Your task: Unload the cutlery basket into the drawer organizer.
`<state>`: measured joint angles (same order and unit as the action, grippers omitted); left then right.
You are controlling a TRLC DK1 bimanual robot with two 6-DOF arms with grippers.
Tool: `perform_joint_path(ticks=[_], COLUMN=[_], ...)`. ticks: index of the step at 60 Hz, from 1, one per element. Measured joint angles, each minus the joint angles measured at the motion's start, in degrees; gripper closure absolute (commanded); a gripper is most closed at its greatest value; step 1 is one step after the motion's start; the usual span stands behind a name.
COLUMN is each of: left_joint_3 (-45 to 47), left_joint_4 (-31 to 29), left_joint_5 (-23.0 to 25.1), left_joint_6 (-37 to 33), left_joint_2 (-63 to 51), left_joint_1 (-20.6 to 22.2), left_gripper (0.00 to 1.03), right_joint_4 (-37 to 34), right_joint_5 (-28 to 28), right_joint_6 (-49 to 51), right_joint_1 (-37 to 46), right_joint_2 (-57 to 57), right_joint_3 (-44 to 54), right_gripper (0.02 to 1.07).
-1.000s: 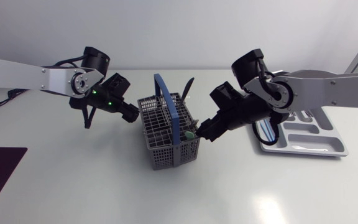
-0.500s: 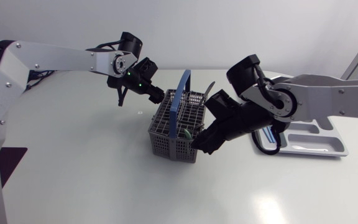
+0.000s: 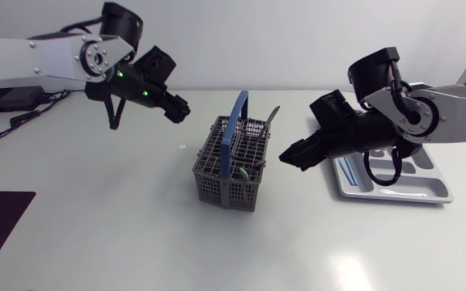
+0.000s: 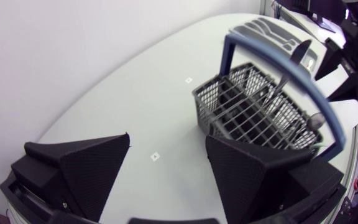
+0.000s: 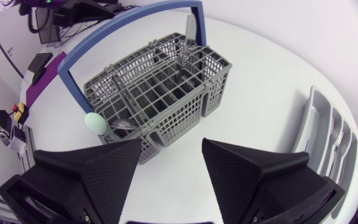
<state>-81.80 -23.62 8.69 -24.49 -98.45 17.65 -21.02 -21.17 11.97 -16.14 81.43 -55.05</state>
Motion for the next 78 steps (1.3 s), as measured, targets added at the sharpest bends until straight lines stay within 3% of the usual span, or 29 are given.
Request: perform_joint_path(ticks=[7, 13, 21, 36, 45, 64, 78], left_joint_3=[-1.3, -3.6, -3.9, -0.7, 3.1, 7.6, 9.0], left_joint_4=[-4.1, -6.4, -6.9, -6.8, -6.1, -4.7, -4.7], left_joint_5=[-0.5, -4.2, -7.3, -7.7, -7.8, -8.0, -8.0], left_joint_6=[0.0, 0.1, 0.5, 2.0, 2.2, 2.3, 2.4], left_joint_2=[5.9, 8.2, 9.6, 12.6, 15.7, 19.4, 21.2], left_joint_1=[4.8, 10.1, 13.7, 13.8, 12.8, 11.0, 9.7], left_gripper=[0.05, 0.05, 0.05, 0.05, 0.05, 0.05, 0.05], right_joint_4=[0.1, 0.3, 0.7, 4.7, 8.5, 11.2, 12.9], right_joint_5=[0.2, 0.2, 1.2, 7.8, 11.9, 13.6, 13.7], right_joint_6=[0.0, -0.3, -2.0, -5.6, -6.3, -10.6, -13.0], right_joint_1=[1.7, 2.9, 3.0, -4.8, -8.2, -8.1, -8.1], right_joint_2=[-0.5, -2.3, -3.6, 0.0, 4.6, 13.6, 16.0], right_joint_3=[0.0, 0.0, 0.0, -3.2, -4.8, -10.1, -11.8], right_gripper=[0.36, 0.36, 0.36, 0.37, 0.50, 0.53, 0.68])
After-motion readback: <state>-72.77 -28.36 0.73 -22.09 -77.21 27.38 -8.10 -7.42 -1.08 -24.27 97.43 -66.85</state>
